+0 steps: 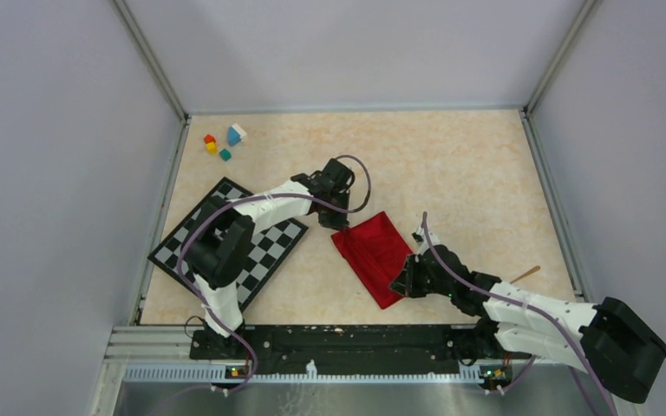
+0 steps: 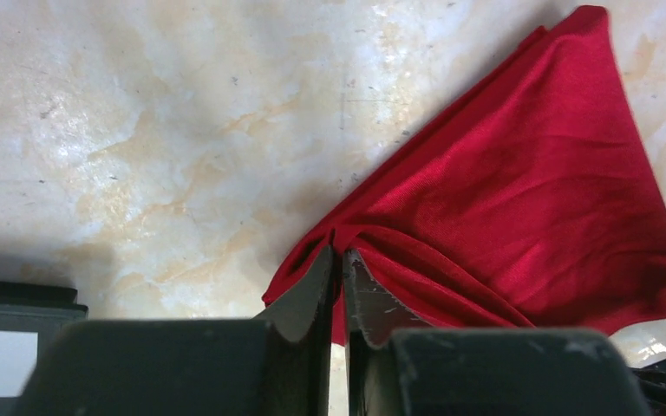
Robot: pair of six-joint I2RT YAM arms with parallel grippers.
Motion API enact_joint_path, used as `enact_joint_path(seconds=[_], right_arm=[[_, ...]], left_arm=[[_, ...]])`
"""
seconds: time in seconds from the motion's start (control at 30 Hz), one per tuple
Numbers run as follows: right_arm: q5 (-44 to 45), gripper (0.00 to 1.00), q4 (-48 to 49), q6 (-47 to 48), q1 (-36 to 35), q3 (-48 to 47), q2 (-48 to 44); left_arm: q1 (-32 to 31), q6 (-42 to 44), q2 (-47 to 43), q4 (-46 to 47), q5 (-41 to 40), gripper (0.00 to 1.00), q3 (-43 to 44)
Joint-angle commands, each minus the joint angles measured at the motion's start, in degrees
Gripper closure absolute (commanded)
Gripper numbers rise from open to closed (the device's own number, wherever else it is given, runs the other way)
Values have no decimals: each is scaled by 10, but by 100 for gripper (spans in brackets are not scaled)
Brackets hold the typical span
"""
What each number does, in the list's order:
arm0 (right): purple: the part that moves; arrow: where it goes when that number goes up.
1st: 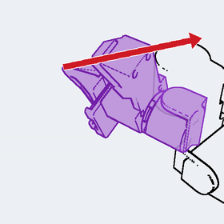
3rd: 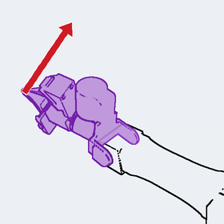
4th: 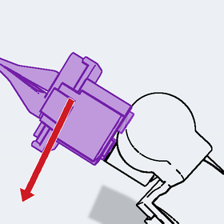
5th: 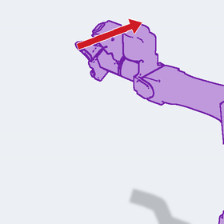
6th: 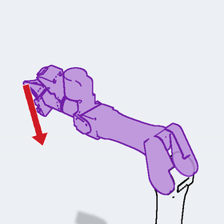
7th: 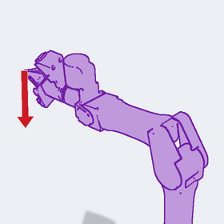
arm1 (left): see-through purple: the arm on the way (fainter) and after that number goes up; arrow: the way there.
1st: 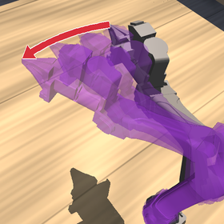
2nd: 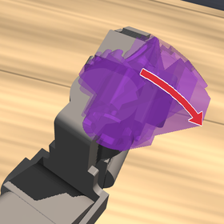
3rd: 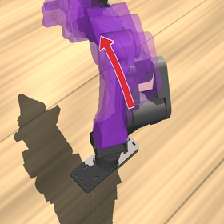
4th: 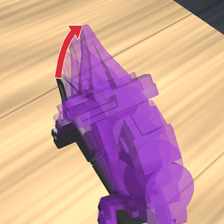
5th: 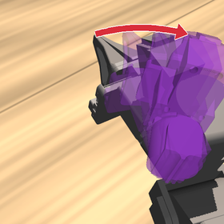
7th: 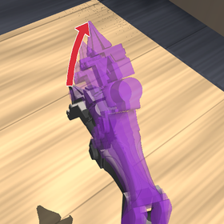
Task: Fold the napkin into a case and place the utensils inside
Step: Smooth out the 2/3-rectangle-folded napkin at the center of the board.
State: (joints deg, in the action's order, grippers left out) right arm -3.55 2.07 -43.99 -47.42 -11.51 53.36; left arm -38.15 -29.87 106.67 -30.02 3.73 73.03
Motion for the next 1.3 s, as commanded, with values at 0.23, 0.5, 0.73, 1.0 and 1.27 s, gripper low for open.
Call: enact_joint_path(seconds=[0.23, 0.5, 0.73, 1.0, 1.27], right_arm=[[-1, 100, -19, -25, -14, 16, -63], [32, 100, -61, -26, -14, 13, -75], [34, 100, -66, -3, -9, -2, -45], [34, 100, -64, 3, -8, -10, -33], [51, 100, -72, 14, -8, -25, -25]], left_arm=[[-25, -10, -65, 2, -12, 93, 27], [-36, -14, 17, -15, -23, 94, 81], [-37, -23, 35, -27, -46, 95, 84], [-36, -26, 56, -40, -52, 88, 99], [-36, -27, -5, -55, -64, 31, 104]])
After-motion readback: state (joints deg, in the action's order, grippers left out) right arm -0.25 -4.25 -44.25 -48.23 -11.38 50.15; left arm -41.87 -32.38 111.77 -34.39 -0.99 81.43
